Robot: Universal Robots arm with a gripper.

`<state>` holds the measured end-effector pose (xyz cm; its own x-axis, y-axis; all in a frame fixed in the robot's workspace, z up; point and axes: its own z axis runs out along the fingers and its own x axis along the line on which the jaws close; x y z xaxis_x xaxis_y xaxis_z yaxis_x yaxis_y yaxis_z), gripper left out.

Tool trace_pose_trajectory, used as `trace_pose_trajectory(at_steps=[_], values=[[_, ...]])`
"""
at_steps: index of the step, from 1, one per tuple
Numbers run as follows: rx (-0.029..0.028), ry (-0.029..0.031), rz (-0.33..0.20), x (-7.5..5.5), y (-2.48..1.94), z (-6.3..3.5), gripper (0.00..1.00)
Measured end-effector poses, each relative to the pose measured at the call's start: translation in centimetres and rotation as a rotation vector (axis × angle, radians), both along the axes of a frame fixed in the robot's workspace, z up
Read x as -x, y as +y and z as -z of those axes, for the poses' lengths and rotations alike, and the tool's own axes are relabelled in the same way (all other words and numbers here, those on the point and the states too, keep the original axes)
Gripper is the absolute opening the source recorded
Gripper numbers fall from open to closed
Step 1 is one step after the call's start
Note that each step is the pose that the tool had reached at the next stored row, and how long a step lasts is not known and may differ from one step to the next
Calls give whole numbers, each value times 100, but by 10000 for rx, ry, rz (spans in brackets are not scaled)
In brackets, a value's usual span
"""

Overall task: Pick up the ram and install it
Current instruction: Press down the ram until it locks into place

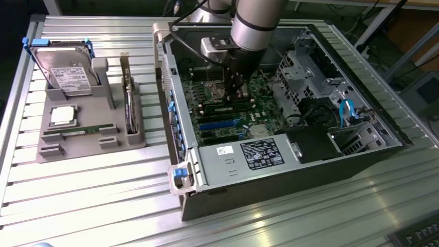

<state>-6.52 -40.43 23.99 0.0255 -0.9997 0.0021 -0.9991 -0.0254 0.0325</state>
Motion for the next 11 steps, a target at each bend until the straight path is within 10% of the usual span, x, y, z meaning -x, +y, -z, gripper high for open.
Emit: trace_pose_trajectory(at_steps=[11], values=[[3,1,0,0,0,63,11]])
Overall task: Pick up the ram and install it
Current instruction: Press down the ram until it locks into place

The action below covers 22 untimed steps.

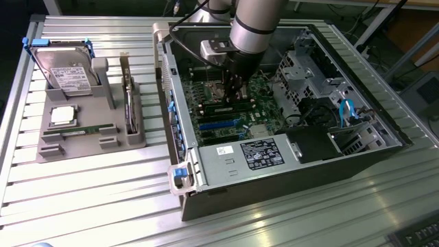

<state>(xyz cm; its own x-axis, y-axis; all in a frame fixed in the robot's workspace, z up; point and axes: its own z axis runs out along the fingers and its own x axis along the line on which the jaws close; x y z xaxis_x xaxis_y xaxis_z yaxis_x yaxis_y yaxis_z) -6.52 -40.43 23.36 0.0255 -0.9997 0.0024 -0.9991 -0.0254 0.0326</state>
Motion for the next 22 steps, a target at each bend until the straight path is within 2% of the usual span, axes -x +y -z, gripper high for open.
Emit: trace_pose_trajectory(at_steps=[22], values=[[-4,-2,0,0,-10,12,11]])
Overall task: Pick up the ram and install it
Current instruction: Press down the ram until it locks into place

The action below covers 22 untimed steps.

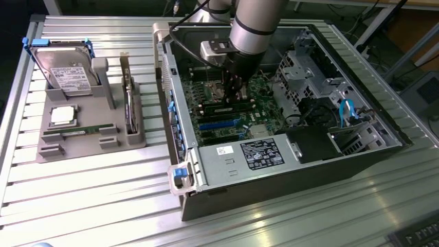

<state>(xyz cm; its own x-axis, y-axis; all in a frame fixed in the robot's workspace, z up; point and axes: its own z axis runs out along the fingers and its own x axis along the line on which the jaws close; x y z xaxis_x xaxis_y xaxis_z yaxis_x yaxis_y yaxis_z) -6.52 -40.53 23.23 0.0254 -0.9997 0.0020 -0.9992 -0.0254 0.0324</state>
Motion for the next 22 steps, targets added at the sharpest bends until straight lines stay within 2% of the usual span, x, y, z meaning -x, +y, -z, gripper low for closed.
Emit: trace_pose_trajectory(at_steps=[3,6,22], values=[[-2,-2,0,0,0,-15,11],[-1,5,0,0,0,-82,11],[17,7,0,0,0,-5,11]])
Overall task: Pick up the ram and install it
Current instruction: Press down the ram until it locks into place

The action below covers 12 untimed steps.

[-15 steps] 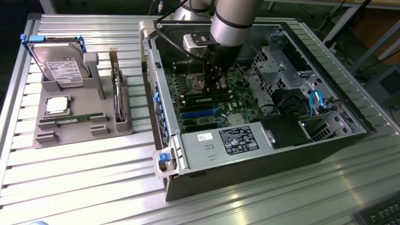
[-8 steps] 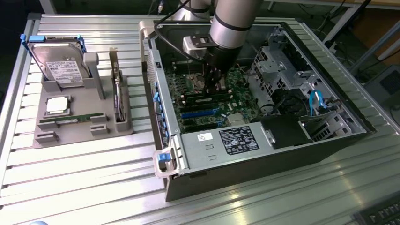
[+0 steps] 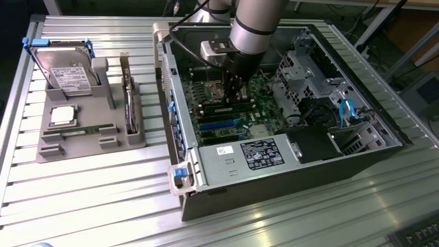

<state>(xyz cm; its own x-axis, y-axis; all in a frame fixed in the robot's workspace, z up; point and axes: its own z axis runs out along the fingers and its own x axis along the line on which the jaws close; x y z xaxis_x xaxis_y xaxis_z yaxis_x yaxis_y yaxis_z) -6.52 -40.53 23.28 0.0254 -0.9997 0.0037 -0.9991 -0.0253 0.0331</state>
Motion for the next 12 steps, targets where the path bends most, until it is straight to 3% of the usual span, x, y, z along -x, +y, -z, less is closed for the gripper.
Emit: trace_pose_trajectory(at_steps=[12], values=[[7,1,0,0,0,31,11]])
